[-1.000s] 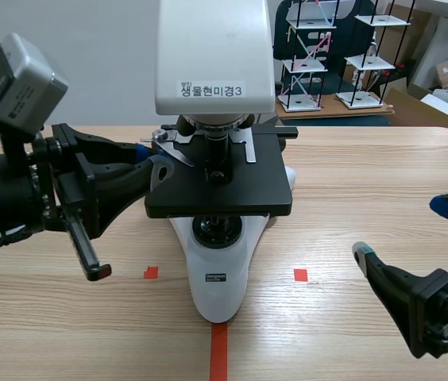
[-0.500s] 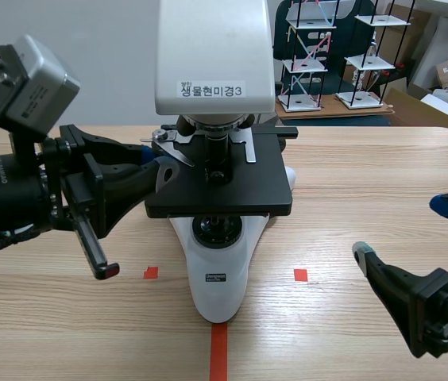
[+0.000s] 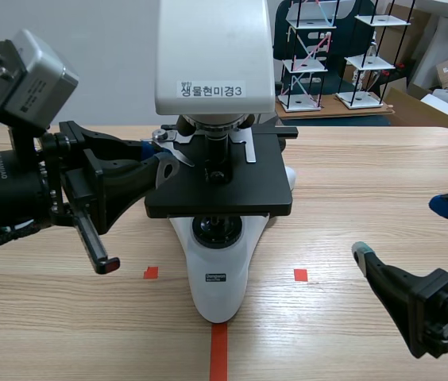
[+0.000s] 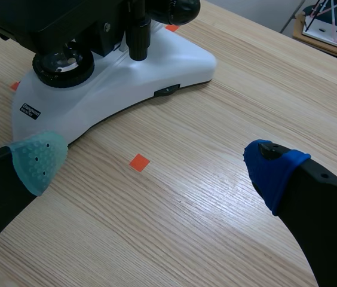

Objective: Point at the objective lens

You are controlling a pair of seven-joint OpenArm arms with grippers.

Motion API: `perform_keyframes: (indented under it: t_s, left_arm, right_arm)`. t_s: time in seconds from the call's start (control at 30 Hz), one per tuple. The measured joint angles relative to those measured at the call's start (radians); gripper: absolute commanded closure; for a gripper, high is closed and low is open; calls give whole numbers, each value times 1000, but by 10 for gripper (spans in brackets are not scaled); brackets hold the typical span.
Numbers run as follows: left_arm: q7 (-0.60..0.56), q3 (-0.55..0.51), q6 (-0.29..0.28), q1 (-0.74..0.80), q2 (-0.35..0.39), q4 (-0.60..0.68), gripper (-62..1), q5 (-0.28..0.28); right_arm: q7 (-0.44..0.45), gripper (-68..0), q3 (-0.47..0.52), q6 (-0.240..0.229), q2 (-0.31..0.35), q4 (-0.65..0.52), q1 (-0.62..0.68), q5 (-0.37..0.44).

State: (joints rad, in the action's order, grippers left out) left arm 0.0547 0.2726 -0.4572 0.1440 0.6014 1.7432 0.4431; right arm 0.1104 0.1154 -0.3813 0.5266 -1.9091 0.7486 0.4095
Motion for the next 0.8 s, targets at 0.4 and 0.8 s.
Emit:
perform_keyframes:
  t_s: [0.4, 0.8]
  left_arm:
    - [2, 0, 0, 9, 0, 0, -42, 0]
    - [2, 0, -1, 11, 0, 0, -42, 0]
  right_arm:
    - [0, -679, 0, 0, 0, 0, 0, 0]
    - [-4, -679, 0, 0, 0, 0, 0, 0]
